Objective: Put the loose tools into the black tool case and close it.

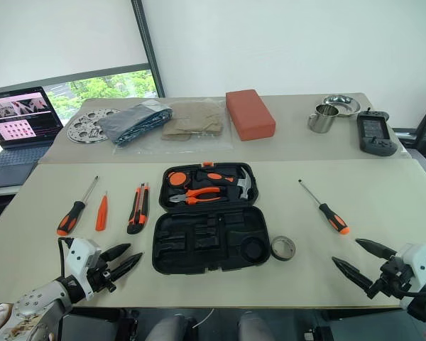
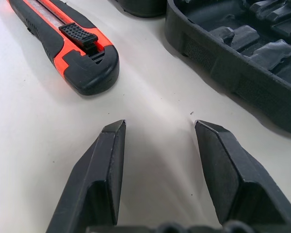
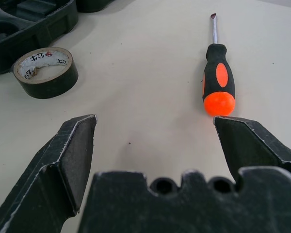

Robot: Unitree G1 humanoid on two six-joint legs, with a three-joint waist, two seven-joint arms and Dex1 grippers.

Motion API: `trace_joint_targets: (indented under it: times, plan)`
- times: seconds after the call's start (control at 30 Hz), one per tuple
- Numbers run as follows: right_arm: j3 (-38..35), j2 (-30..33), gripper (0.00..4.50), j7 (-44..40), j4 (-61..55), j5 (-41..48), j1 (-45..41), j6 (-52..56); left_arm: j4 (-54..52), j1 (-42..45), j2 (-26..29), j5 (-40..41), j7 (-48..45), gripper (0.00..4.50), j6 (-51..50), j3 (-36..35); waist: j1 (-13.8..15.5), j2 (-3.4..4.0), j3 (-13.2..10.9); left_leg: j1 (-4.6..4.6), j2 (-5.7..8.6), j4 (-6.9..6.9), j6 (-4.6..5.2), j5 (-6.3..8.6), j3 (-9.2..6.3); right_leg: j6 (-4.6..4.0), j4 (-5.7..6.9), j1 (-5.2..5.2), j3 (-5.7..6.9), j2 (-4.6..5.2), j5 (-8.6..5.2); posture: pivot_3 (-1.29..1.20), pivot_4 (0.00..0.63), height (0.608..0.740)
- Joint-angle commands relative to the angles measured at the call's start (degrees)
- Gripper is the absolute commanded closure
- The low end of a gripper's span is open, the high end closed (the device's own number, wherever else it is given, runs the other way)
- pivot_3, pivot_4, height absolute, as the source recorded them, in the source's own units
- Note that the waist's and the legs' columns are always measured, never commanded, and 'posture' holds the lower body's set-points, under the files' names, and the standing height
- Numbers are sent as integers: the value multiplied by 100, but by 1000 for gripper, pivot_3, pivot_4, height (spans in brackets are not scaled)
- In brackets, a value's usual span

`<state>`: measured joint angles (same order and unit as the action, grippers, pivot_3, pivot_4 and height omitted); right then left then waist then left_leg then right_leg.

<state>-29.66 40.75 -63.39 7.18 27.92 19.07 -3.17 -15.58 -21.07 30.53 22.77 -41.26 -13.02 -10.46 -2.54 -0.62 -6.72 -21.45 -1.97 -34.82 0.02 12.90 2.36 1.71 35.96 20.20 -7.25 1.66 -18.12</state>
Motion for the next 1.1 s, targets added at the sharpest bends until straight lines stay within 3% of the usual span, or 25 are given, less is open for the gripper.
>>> trace_joint_targets:
  times: [0.03, 0.7, 0.93, 1.1]
  plan:
    - [-24, 17, 37, -33, -65, -1, -40, -132, -107, -109, 95, 48, -59, 2063, -30, -171, 0, 0, 0, 0, 0, 0, 0, 0, 0, 0, 0, 0, 0, 0, 0, 0, 150, 740]
    - [126, 20, 37, -186, 204, -47, -306, -251, -154, -199, 48, 177, -140, 2063, 31, -402, -1, -7, -4, -2, -1, -1, 0, 0, -3, -25, -1, 3, 7, 0, 14, 0, 150, 740]
    - [13, 34, 37, -502, -167, 365, -249, -123, -229, -271, -12, 354, -214, 2063, 136, -462, 2, -7, -4, -3, 0, -2, 0, 0, -3, -25, -1, 3, 8, 1, 14, 0, 150, 740]
    - [-134, 243, 37, -634, -659, 675, -214, 179, -436, -380, 107, 845, -464, 2063, 273, -1134, -1, -11, -7, -3, 0, -4, 0, 0, -4, -24, 0, 4, 10, 0, 14, 0, 150, 740]
